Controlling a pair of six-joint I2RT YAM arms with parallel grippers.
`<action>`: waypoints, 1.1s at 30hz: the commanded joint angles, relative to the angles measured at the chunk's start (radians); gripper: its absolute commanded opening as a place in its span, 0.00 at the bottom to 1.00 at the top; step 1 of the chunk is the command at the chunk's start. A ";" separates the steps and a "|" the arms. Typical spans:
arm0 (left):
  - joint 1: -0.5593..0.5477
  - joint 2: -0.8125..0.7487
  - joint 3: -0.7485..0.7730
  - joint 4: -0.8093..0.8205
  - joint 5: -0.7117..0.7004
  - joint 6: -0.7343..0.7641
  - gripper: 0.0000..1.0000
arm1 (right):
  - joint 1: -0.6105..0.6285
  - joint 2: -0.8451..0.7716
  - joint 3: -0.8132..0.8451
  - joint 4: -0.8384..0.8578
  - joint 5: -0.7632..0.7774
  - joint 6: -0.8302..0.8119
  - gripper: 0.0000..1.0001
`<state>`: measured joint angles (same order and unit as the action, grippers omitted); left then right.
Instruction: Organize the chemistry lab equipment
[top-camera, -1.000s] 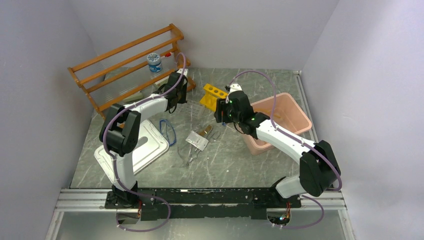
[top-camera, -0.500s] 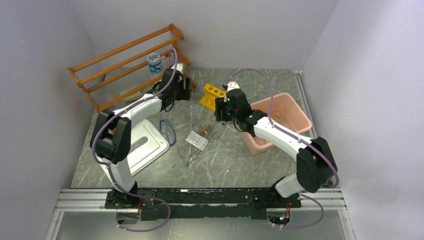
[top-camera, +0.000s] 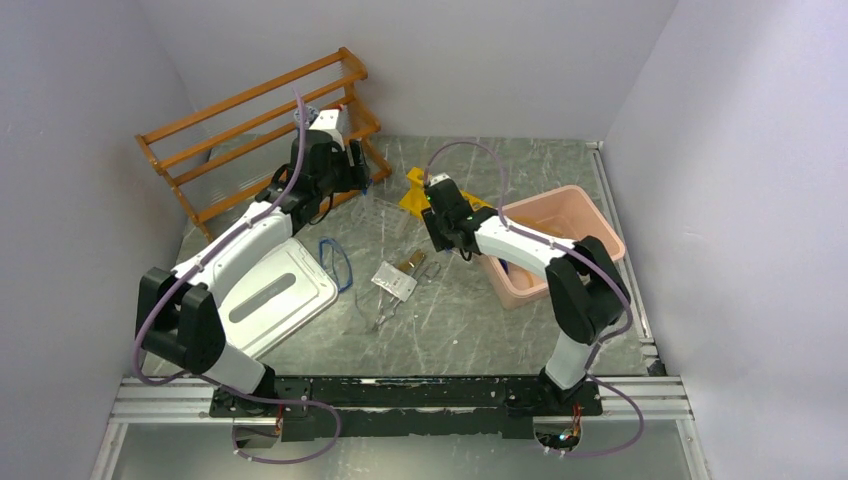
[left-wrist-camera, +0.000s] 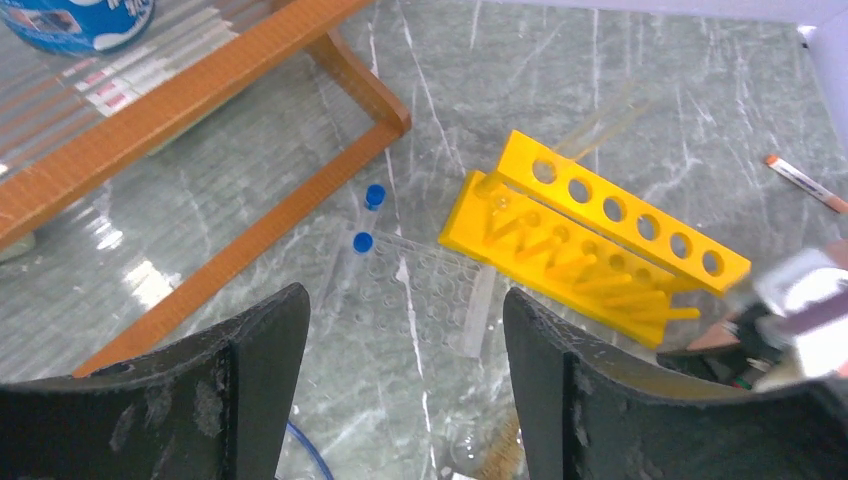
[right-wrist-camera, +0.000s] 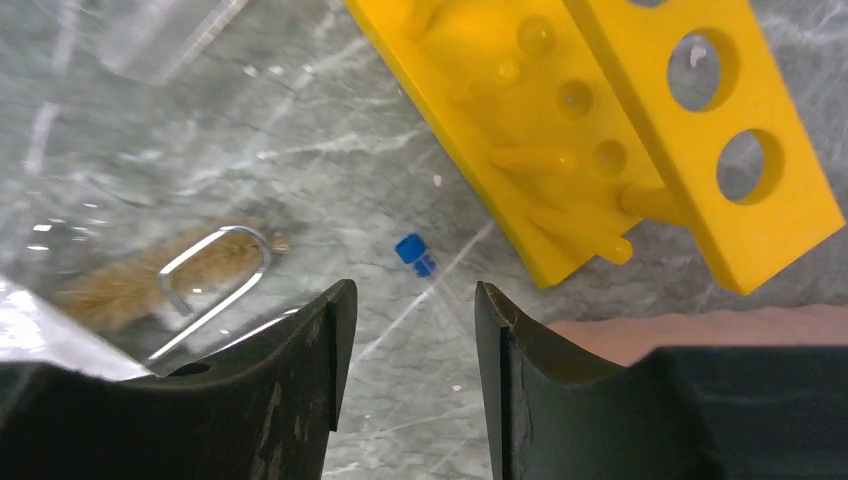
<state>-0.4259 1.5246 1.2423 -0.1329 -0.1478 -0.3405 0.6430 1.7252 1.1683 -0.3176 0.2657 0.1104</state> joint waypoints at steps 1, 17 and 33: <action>0.010 -0.041 -0.042 -0.023 0.072 -0.051 0.74 | 0.002 0.064 0.046 -0.089 0.089 -0.064 0.50; 0.010 -0.044 -0.053 -0.040 0.106 -0.054 0.73 | 0.037 0.240 0.131 -0.180 0.074 -0.170 0.46; 0.010 -0.062 -0.073 -0.040 0.112 -0.064 0.72 | 0.040 0.228 0.116 -0.218 -0.075 -0.152 0.36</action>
<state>-0.4259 1.4948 1.1786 -0.1707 -0.0654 -0.3916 0.6807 1.9476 1.2869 -0.4847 0.2276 -0.0654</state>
